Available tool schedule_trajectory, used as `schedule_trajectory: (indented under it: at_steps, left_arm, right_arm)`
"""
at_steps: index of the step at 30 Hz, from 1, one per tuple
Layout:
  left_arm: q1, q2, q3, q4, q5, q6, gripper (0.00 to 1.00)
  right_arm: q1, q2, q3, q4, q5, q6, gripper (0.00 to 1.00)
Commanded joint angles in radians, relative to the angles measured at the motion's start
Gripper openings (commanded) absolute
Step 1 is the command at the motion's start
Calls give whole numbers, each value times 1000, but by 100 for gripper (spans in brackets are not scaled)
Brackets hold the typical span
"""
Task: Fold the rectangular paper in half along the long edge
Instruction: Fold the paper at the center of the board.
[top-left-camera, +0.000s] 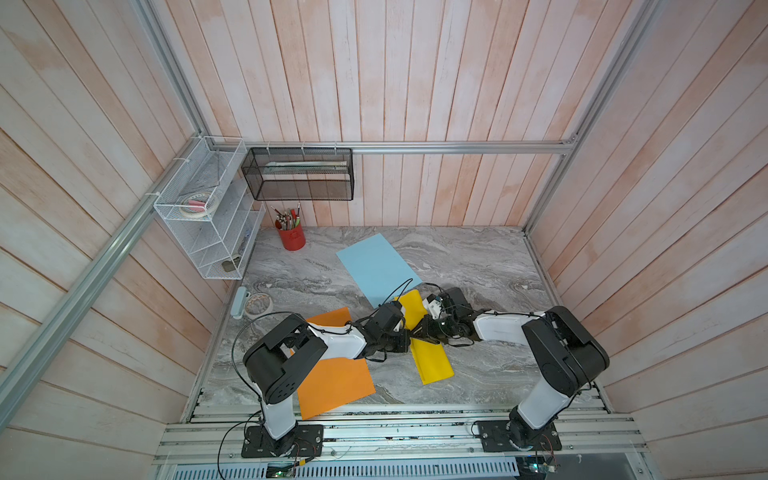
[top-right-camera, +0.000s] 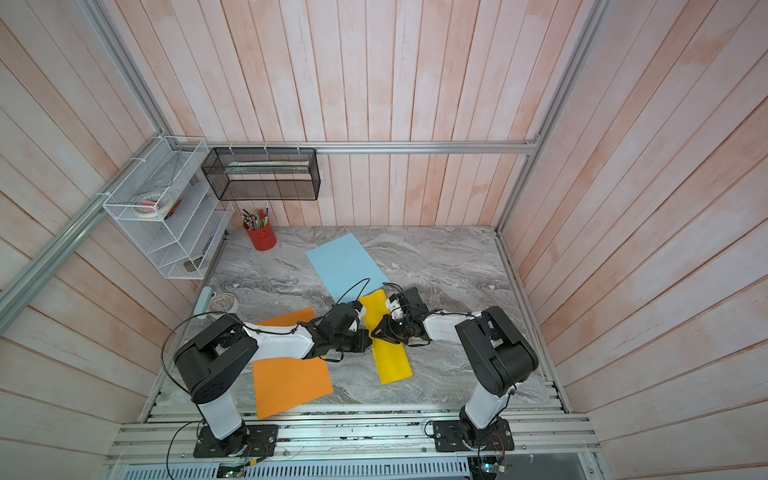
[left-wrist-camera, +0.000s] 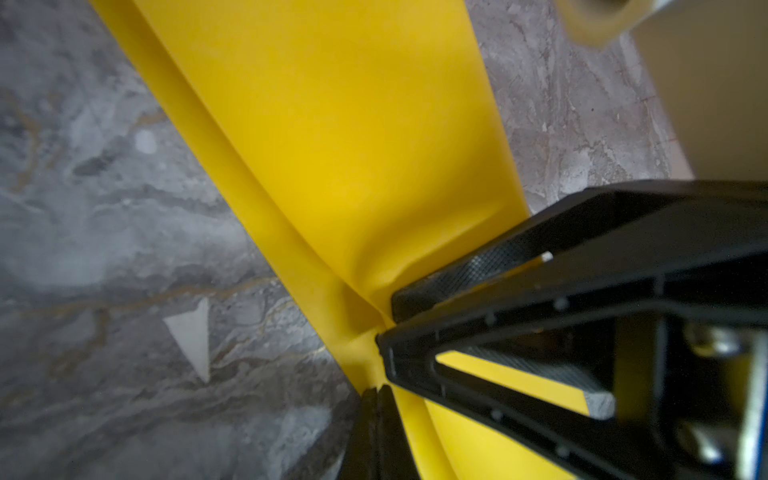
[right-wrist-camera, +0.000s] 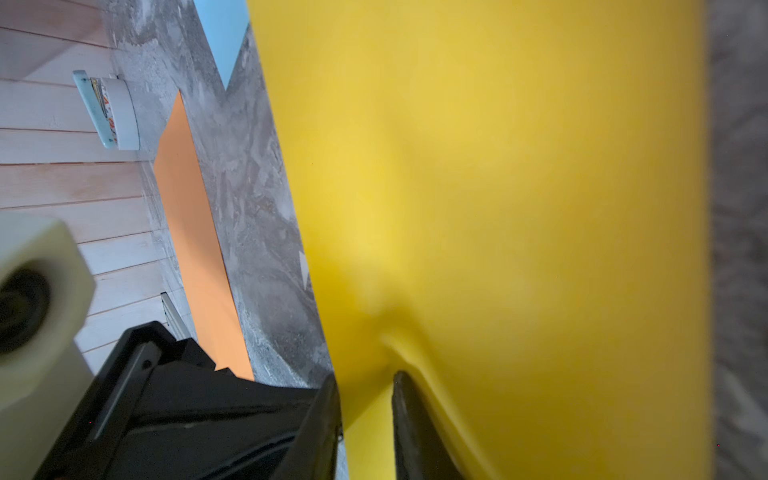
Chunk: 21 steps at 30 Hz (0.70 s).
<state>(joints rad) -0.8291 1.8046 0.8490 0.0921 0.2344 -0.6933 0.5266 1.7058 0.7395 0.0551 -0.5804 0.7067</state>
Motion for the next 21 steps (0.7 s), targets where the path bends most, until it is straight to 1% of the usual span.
schedule_trajectory:
  at_steps: [1, 5, 6, 8, 10, 15, 17, 18, 20, 21]
  left_arm:
    - [16, 14, -36, -139, -40, 6, 0]
    - [48, -48, -67, -143, -42, 2, 0]
    - [60, -69, -78, -139, -40, -1, 0]
    - [90, -122, -112, -112, -22, -10, 0]
    - [111, -155, -132, -92, -4, -15, 0]
    - [116, -152, -102, -97, 12, -6, 0]
    - [116, -140, -88, -89, 21, -8, 0]
    - [116, -136, -82, -83, 23, -9, 0]
    - [116, -133, -67, -62, 31, -11, 0]
    - [116, -131, -59, -55, 33, -13, 0]
  right_arm:
    - [5, 19, -8, -32, 31, -4, 26]
    - [5, 10, -13, -33, 31, -3, 26]
    - [6, 9, -15, -31, 29, -3, 27]
    - [5, 5, -18, -35, 34, -6, 32]
    - [6, 3, -20, -36, 37, -6, 32]
    - [6, 3, -22, -31, 34, -4, 32]
    - [6, 3, -20, -32, 34, -4, 29]
    - [5, 3, -20, -33, 34, -4, 26]
    - [6, 5, -21, -35, 34, -7, 16]
    - [5, 7, -22, -34, 33, -7, 14]
